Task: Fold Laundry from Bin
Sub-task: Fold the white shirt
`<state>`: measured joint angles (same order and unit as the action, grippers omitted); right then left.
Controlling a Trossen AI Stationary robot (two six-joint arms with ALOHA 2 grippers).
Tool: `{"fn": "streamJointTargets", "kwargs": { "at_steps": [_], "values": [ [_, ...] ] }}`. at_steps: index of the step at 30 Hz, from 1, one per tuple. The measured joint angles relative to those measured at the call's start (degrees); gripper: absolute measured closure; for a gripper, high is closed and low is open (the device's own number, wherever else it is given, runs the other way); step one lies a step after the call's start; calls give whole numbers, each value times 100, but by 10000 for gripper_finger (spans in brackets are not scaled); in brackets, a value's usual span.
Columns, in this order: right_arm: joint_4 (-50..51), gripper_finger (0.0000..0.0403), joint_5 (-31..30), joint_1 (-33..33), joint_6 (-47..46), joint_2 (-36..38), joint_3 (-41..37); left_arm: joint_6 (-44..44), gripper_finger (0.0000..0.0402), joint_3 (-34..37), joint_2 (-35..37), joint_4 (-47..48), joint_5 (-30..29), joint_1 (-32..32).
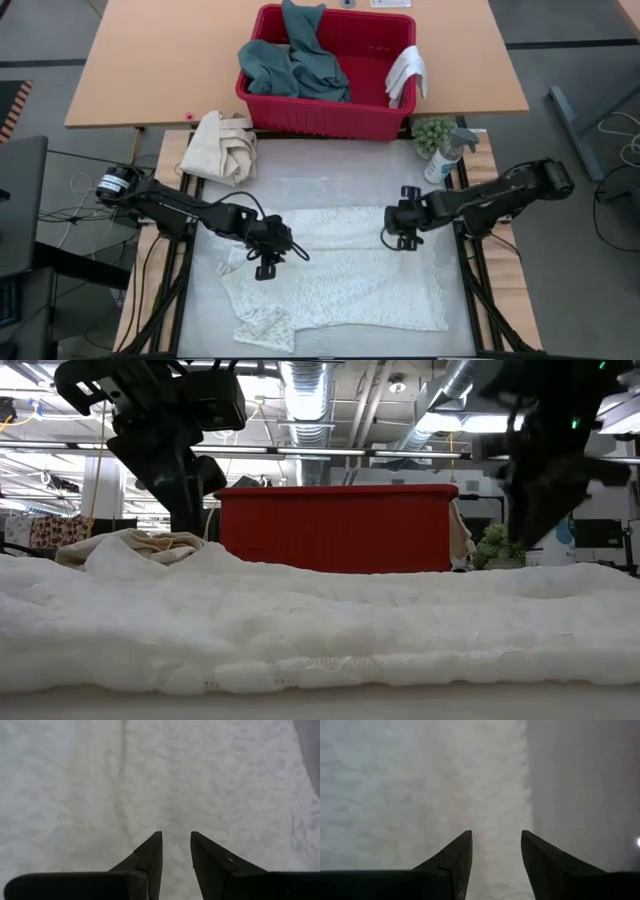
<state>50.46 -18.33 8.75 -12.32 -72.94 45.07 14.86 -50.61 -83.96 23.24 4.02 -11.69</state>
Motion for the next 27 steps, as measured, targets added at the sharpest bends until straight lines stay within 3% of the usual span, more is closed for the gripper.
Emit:
{"fn": "streamJointTargets", "kwargs": {
  "at_steps": [5,11,27],
  "values": [
    [-284,230,628,-301,374,-390,-137,74,314,0,2,27,-38,5],
    [-340,237,1553,25,661,-673,-137,74,314,0,2,44,-45,3],
    [-168,237,1697,1407,506,-604,-115,54,313,-143,40,302,-138,5]
  ]
}}
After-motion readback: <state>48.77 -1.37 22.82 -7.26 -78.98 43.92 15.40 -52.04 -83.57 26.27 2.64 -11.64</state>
